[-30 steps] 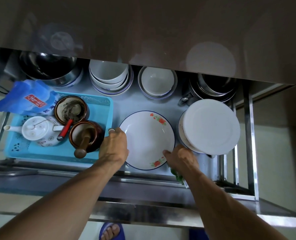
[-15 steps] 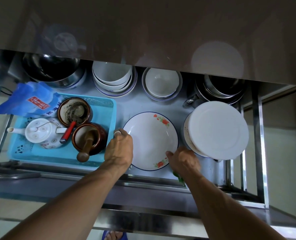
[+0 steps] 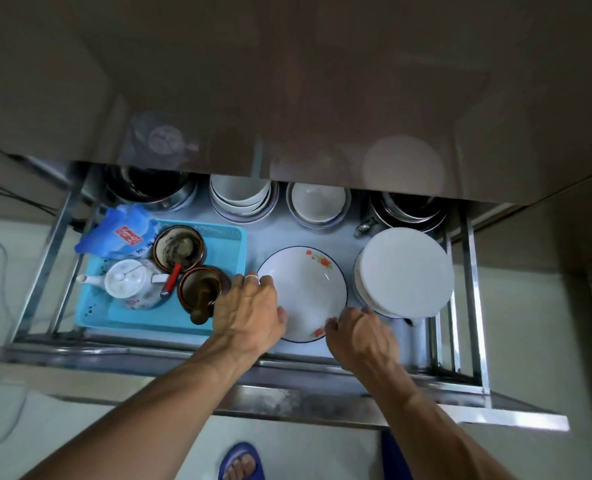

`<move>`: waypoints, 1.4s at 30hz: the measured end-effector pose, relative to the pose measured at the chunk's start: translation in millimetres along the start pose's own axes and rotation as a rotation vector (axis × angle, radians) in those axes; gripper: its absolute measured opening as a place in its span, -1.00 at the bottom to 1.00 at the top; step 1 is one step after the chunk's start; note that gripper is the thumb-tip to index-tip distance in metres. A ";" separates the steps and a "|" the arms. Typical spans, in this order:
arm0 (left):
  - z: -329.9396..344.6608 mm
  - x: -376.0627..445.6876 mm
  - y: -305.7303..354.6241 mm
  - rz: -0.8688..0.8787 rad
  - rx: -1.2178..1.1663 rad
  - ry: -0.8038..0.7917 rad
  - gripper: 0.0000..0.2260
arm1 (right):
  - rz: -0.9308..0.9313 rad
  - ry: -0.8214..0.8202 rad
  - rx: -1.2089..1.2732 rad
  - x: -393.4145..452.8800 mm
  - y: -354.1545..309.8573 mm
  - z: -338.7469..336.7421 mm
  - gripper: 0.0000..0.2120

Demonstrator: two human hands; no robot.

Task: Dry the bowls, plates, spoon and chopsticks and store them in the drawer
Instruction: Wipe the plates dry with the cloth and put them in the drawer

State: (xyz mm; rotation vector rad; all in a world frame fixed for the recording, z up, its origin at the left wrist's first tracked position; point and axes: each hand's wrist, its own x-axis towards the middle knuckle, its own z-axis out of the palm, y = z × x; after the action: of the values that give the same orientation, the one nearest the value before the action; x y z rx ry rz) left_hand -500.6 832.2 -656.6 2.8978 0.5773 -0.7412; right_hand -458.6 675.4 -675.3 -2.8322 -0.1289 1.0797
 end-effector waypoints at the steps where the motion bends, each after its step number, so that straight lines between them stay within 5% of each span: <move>1: -12.5 -10.0 -1.4 0.017 0.019 0.035 -0.61 | -0.028 0.052 0.006 -14.8 -4.7 -13.0 -0.61; 9: -112.6 -83.4 -7.7 0.151 0.040 0.260 -0.58 | -0.138 0.410 0.096 -112.0 -26.4 -111.1 -0.61; 20: -294.1 -169.9 44.7 0.232 -0.100 0.565 -0.55 | -0.183 0.627 0.249 -229.2 -1.4 -279.8 -0.64; 30: -432.2 -191.2 98.7 0.167 -0.203 0.589 -0.53 | -0.260 0.525 0.505 -255.0 32.1 -438.2 -0.69; 42: -561.2 -47.7 97.5 0.046 -0.419 0.567 -0.61 | -0.201 0.352 0.546 -141.7 -14.7 -595.2 -0.59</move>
State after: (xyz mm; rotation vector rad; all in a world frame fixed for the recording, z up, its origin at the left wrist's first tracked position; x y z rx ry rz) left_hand -252.8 828.5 -141.6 2.6757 0.6149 0.2122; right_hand -167.5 631.5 -138.8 -2.3955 -0.0710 0.4684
